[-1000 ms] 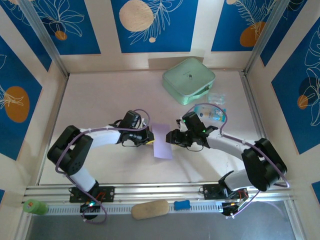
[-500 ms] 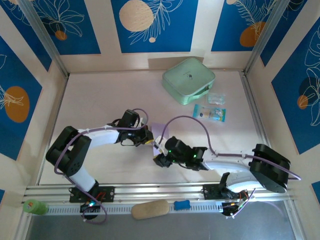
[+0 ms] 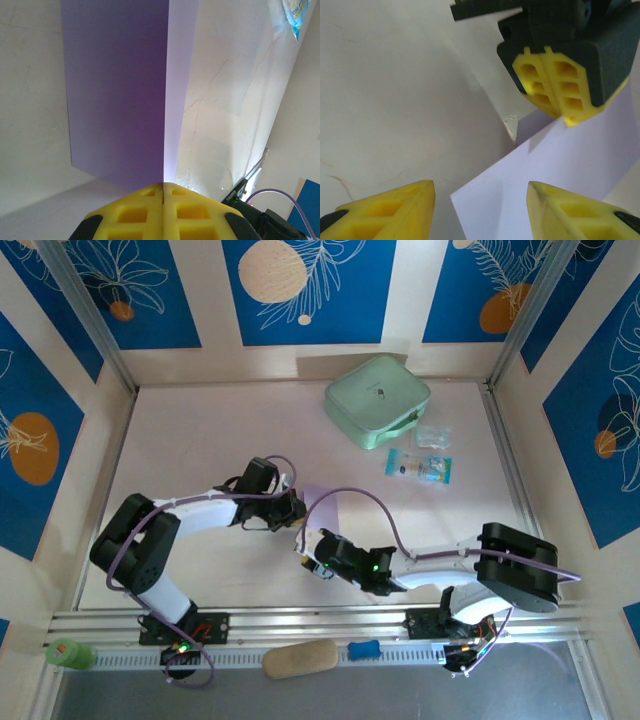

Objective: Fold a paper plane with a square sheet of paper (pick it up from the middle)
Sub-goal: Third fold the triangle at the center of the table.

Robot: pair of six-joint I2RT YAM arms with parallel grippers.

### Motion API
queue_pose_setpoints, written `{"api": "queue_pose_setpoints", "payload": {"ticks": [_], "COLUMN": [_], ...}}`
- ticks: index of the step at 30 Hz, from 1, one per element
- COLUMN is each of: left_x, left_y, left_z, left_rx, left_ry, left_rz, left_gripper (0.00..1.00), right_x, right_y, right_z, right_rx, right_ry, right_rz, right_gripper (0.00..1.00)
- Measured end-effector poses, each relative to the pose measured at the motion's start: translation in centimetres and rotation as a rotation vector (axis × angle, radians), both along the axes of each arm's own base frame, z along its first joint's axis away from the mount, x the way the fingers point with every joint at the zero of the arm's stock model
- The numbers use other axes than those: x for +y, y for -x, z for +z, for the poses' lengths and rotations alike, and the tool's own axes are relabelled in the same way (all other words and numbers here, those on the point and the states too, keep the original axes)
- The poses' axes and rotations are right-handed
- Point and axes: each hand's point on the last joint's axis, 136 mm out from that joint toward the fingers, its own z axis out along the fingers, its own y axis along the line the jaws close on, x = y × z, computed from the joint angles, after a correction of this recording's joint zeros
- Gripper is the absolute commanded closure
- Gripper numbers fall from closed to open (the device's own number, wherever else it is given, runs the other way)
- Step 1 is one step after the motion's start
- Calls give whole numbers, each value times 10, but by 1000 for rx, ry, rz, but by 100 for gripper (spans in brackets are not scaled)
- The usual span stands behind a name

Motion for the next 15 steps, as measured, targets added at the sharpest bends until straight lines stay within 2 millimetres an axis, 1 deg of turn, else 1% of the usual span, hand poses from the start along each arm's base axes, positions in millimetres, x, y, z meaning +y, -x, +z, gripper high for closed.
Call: {"api": "queue_pose_setpoints", "payload": {"ticks": [9, 15], "left_x": [0, 0], "left_y": [0, 0], "left_z": [0, 0], "left_rx": [0, 2], "left_ry": [1, 3], "left_rz": [0, -2], "left_gripper": [100, 100], "right_x": [-3, -9], "right_y": [0, -6], "right_z": [-10, -14], "right_rx": [-34, -62], "right_ry": [56, 85], "right_rz": [-17, -49], "right_gripper": [49, 53]}}
